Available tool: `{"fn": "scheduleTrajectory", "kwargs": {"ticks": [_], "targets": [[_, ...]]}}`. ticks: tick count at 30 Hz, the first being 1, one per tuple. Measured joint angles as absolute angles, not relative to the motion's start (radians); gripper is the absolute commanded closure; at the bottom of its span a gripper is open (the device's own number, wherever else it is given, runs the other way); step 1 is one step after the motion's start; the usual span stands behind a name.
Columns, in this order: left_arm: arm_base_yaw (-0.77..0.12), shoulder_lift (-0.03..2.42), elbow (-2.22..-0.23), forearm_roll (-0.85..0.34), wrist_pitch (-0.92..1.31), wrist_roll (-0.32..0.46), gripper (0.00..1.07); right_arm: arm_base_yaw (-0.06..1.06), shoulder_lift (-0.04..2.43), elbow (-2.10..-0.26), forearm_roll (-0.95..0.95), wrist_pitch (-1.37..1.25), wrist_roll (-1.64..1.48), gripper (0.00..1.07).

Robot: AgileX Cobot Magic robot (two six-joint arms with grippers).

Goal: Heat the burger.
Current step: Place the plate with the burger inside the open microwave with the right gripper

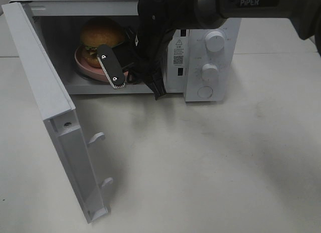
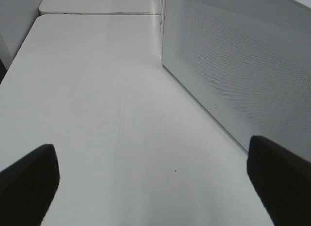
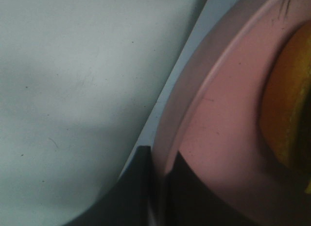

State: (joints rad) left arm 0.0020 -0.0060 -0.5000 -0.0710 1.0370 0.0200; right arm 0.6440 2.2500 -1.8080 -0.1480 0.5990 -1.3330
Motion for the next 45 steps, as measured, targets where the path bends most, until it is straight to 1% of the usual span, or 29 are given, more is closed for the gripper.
{"fn": "scheduleTrajectory", "kwargs": {"ticks": [8, 14, 16, 17, 19, 20, 21, 22, 23, 24, 25, 26, 27, 28, 29, 30, 31, 32, 33, 34, 35, 36, 37, 38, 39, 40, 41, 45], "targets": [[0.002, -0.006, -0.500, -0.071, 1.037, 0.020, 0.09, 0.644, 2.288, -1.848, -0.149, 0.595, -1.348, 1.07], [0.002, -0.006, -0.500, -0.071, 1.037, 0.020, 0.09, 0.644, 2.324, -1.865, -0.149, 0.577, -1.383, 1.02], [0.002, -0.006, -0.500, -0.071, 1.037, 0.020, 0.09, 0.644, 2.334, -1.883, -0.149, 0.565, -1.385, 0.98], [0.002, -0.006, -0.500, -0.071, 1.037, 0.020, 0.09, 0.644, 2.334, -1.883, -0.149, 0.565, -1.385, 0.98], [0.002, -0.006, -0.500, -0.071, 1.037, 0.020, 0.09, 0.644, 2.339, -1.886, -0.149, 0.541, -1.383, 0.89], [0.002, -0.006, -0.500, -0.071, 1.037, 0.020, 0.09, 0.644, 2.339, -1.886, -0.149, 0.541, -1.383, 0.89], [0.002, -0.006, -0.500, -0.071, 1.037, 0.020, 0.09, 0.643, 2.339, -1.888, -0.149, 0.528, -1.378, 0.83], [0.002, -0.006, -0.500, -0.071, 1.037, 0.020, 0.09, 0.643, 2.339, -1.888, -0.149, 0.528, -1.378, 0.83], [0.002, -0.006, -0.500, -0.071, 1.037, 0.020, 0.09, 0.643, 2.339, -1.891, -0.149, 0.519, -1.372, 0.80], [0.002, -0.006, -0.500, -0.071, 1.037, 0.020, 0.09, 0.643, 2.339, -1.894, -0.151, 0.504, -1.350, 0.73], [0.002, -0.006, -0.500, -0.071, 1.037, 0.020, 0.09, 0.643, 2.339, -1.894, -0.151, 0.504, -1.350, 0.73], [0.002, -0.006, -0.500, -0.071, 1.037, 0.020, 0.09, 0.643, 2.339, -1.894, -0.161, 0.505, -1.329, 0.69], [0.002, -0.006, -0.500, -0.071, 1.037, 0.020, 0.09, 0.643, 2.339, -1.894, -0.166, 0.508, -1.318, 0.63], [0.002, -0.006, -0.500, -0.071, 1.037, 0.020, 0.09, 0.643, 2.339, -1.894, -0.166, 0.508, -1.318, 0.63], [0.002, -0.006, -0.500, -0.071, 1.037, 0.020, 0.09, 0.643, 2.339, -1.894, -0.172, 0.508, -1.300, 0.57], [0.002, -0.006, -0.500, -0.071, 1.037, 0.020, 0.09, 0.643, 2.339, -1.894, -0.172, 0.508, -1.300, 0.57], [0.002, -0.006, -0.500, -0.071, 1.037, 0.020, 0.09, 0.643, 2.339, -1.892, -0.175, 0.504, -1.296, 0.55], [0.002, -0.006, -0.500, -0.071, 1.037, 0.020, 0.09, 0.643, 2.330, -1.872, -0.175, 0.491, -1.288, 0.49], [0.002, -0.006, -0.500, -0.071, 1.037, 0.020, 0.09, 0.643, 2.330, -1.872, -0.175, 0.491, -1.288, 0.49], [0.002, -0.006, -0.500, -0.071, 1.037, 0.020, 0.09, 0.643, 2.316, -1.839, -0.175, 0.472, -1.283, 0.42], [0.002, -0.006, -0.500, -0.071, 1.037, 0.020, 0.09, 0.643, 2.309, -1.820, -0.175, 0.457, -1.281, 0.39], [0.002, -0.006, -0.500, -0.071, 1.037, 0.020, 0.09, 0.643, 2.309, -1.820, -0.175, 0.457, -1.281, 0.39], [0.002, -0.006, -0.500, -0.071, 1.037, 0.020, 0.09, 0.643, 2.294, -1.786, -0.175, 0.428, -1.271, 0.34], [0.002, -0.006, -0.500, -0.071, 1.037, 0.020, 0.09, 0.643, 2.288, -1.769, -0.175, 0.414, -1.259, 0.30], [0.002, -0.006, -0.500, -0.071, 1.037, 0.020, 0.09, 0.643, 2.288, -1.769, -0.175, 0.414, -1.259, 0.30], [0.002, -0.006, -0.500, -0.071, 1.037, 0.020, 0.09, 0.643, 2.270, -1.737, -0.175, 0.384, -1.242, 0.26], [0.002, -0.006, -0.500, -0.071, 1.037, 0.020, 0.09, 0.643, 2.259, -1.721, -0.175, 0.371, -1.231, 0.25], [0.002, -0.006, -0.500, -0.071, 1.037, 0.020, 0.09, 0.643, 2.214, -1.665, -0.175, 0.334, -1.219, 0.24]]}}
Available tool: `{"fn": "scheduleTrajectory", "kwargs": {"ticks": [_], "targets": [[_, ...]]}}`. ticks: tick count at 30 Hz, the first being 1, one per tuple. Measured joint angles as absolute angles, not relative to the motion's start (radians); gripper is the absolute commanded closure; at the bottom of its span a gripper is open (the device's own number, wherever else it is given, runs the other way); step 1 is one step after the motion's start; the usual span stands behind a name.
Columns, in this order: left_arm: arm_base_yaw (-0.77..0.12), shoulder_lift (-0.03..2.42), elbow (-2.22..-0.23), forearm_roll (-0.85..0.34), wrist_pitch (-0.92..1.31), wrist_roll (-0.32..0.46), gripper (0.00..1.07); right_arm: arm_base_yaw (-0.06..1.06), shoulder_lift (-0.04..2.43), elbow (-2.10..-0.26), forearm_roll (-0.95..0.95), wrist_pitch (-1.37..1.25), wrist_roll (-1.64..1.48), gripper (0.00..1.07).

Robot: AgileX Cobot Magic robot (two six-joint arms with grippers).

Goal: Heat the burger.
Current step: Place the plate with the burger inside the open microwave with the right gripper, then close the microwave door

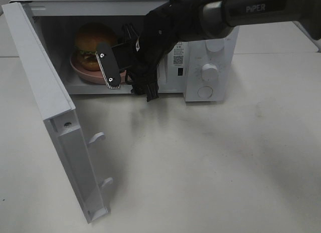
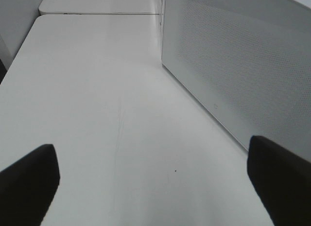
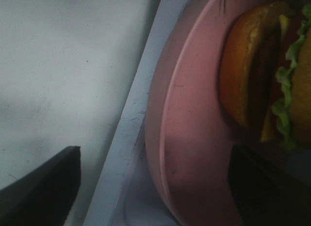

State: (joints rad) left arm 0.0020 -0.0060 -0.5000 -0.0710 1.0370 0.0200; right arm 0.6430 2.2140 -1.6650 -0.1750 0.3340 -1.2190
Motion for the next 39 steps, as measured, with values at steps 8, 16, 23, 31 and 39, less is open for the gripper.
{"fn": "scheduleTrajectory", "kwargs": {"ticks": [8, 16, 23, 31, 39], "targets": [[0.002, -0.006, -0.500, -0.071, 1.037, 0.020, 0.09, 0.643, 2.136, -1.561, -0.175, 0.322, -1.209, 0.26], [0.002, -0.006, -0.500, -0.071, 1.037, 0.020, 0.09, 0.643, 2.027, -1.428, -0.175, 0.322, -1.201, 0.27], [0.002, -0.006, -0.500, -0.071, 1.037, 0.020, 0.09, 0.643, 1.931, -1.327, -0.175, 0.323, -1.154, 0.30], [0.002, -0.006, -0.500, -0.071, 1.037, 0.020, 0.09, 0.643, 1.797, -1.173, -0.175, 0.333, -1.040, 0.31], [0.002, -0.006, -0.500, -0.071, 1.037, 0.020, 0.09, 0.643, 1.677, -1.053, -0.175, 0.341, -0.883, 0.31]]}}
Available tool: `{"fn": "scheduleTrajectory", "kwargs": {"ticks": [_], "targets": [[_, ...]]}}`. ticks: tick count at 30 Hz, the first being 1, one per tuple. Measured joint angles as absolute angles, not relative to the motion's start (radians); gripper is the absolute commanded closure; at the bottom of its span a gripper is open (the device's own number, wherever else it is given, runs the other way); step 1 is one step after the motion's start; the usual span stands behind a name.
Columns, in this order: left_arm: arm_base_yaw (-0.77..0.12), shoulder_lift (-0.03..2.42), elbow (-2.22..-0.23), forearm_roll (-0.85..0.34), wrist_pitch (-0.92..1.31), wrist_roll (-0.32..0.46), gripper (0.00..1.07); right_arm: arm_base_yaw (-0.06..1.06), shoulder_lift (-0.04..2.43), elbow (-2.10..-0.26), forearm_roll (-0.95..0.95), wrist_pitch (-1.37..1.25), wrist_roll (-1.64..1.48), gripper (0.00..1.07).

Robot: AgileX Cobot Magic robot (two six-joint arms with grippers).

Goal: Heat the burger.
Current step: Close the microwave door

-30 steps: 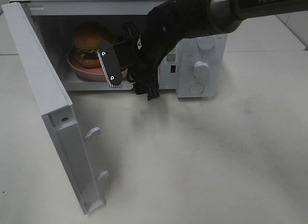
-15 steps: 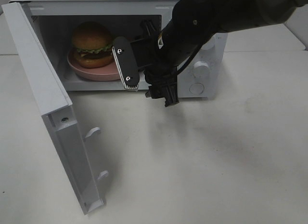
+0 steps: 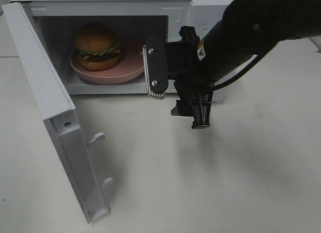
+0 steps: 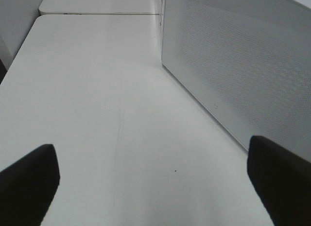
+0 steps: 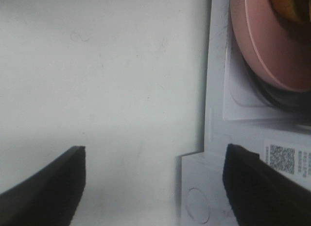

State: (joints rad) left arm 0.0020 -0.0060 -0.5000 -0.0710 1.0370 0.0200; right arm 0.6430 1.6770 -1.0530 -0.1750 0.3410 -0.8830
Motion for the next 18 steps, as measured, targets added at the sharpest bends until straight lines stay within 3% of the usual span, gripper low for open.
{"fn": "scheduleTrajectory", "kwargs": {"ticks": [13, 18], "targets": [[0.002, -0.006, -0.500, -0.071, 1.037, 0.020, 0.09, 0.643, 1.475, -0.936, -0.175, 0.517, -0.520, 0.31], [0.002, -0.006, -0.500, -0.071, 1.037, 0.020, 0.09, 0.643, 1.361, -0.930, -0.175, 0.689, -0.250, 0.31]]}}
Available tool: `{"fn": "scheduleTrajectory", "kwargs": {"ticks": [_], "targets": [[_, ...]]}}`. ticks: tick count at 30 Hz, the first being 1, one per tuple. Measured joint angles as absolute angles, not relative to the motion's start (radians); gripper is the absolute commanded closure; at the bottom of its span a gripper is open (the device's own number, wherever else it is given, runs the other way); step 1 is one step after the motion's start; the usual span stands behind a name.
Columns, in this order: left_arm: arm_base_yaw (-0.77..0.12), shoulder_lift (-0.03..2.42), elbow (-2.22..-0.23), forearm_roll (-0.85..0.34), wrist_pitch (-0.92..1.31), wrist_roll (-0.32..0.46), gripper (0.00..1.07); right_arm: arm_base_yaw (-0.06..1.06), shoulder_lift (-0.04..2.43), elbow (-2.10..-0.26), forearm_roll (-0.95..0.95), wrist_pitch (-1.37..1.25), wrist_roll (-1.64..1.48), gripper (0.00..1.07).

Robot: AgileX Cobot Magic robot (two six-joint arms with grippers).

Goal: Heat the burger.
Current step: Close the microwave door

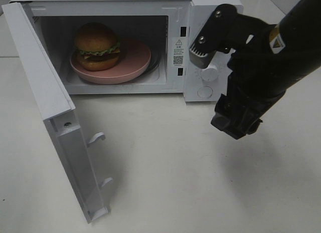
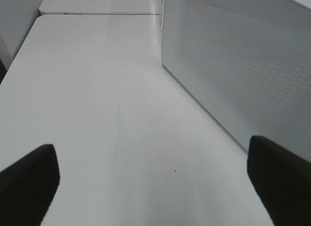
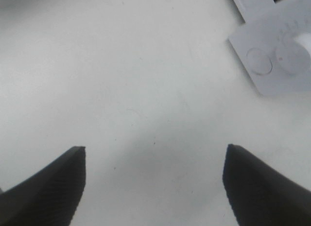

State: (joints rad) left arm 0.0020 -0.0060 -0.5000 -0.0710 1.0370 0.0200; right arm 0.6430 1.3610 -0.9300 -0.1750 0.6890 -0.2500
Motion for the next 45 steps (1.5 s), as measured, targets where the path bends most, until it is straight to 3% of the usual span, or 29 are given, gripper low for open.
{"fn": "scheduleTrajectory", "kwargs": {"ticks": [16, 33, 42, 45], "targets": [[0.002, -0.006, -0.500, -0.071, 1.037, 0.020, 0.09, 0.643, 1.145, -0.927, -0.176, 0.954, -0.068, 0.31], [0.002, -0.006, -0.500, -0.071, 1.037, 0.020, 0.09, 0.640, 0.928, -0.722, -0.176, 0.992, -0.017, 0.31], [0.002, -0.006, -0.500, -0.071, 1.037, 0.020, 0.09, 0.473, 0.819, -0.673, -0.174, 0.993, 0.037, 0.31], [0.002, -0.006, -0.500, -0.071, 1.037, 0.020, 0.09, 0.371, 0.743, -0.670, -0.174, 1.019, 0.066, 0.31]]}}
